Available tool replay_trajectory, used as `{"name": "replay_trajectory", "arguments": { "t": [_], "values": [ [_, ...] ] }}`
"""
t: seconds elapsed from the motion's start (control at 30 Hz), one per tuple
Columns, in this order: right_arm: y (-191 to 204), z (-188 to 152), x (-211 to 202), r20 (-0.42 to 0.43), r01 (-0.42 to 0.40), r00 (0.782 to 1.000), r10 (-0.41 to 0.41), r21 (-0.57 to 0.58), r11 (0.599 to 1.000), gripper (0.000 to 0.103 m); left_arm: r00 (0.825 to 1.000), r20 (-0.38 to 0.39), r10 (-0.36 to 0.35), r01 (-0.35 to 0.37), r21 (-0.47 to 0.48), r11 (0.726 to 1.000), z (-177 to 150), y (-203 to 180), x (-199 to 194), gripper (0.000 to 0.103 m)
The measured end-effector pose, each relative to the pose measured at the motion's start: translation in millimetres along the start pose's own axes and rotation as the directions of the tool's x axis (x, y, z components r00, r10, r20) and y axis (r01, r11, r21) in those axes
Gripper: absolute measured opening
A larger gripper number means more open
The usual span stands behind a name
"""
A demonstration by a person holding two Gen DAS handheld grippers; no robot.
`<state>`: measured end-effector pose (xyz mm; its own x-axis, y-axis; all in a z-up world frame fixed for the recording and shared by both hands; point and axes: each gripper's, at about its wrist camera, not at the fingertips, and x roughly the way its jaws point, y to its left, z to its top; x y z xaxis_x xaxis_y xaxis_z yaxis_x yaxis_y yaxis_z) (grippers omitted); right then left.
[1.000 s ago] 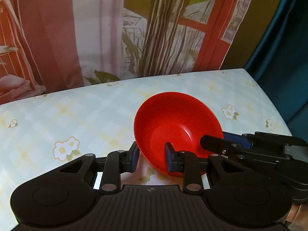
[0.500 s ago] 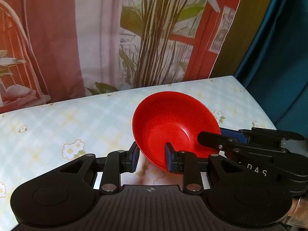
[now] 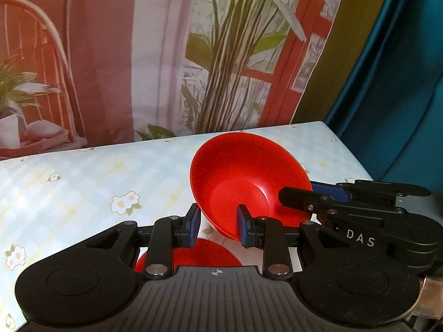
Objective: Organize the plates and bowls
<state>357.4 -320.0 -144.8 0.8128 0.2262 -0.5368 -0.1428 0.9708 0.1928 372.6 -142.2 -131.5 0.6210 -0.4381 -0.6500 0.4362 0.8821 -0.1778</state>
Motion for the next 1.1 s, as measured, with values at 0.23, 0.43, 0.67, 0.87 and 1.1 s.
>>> {"name": "replay_trajectory", "arguments": {
  "t": [0.23, 0.43, 0.67, 0.87, 1.1],
  "values": [
    [23.6, -1.6, -8.9, -0.002, -0.001, 1.0, 0.001, -0.031, 1.0, 0.019, 1.0, 0.027, -0.005, 0.006, -0.017, 1.0, -14.5, 12.2, -22.7, 0.03],
    [43.6, -6.8, -10.0, -0.013, -0.02, 1.0, 0.019, -0.057, 0.998, 0.019, 0.999, 0.037, 0.012, -0.011, -0.03, 0.999, -25.6, 23.7, -38.2, 0.03],
    [64.2, -16.6, -2.8, -0.037, -0.043, 0.999, 0.041, -0.078, 0.996, 0.019, 0.999, 0.027, 0.031, -0.03, -0.061, 0.998, -38.1, 38.4, -43.2, 0.03],
    [73.5, -24.4, 3.4, -0.061, -0.046, 0.997, 0.04, -0.093, 0.995, 0.019, 1.0, 0.007, 0.028, -0.027, -0.066, 0.997, -48.9, 45.4, -41.7, 0.03],
    [76.5, -38.8, 7.5, -0.092, -0.039, 0.995, 0.029, -0.103, 0.994, 0.019, 1.0, -0.019, 0.023, -0.024, -0.066, 0.998, -57.2, 46.2, -36.7, 0.03]
  ]
}}
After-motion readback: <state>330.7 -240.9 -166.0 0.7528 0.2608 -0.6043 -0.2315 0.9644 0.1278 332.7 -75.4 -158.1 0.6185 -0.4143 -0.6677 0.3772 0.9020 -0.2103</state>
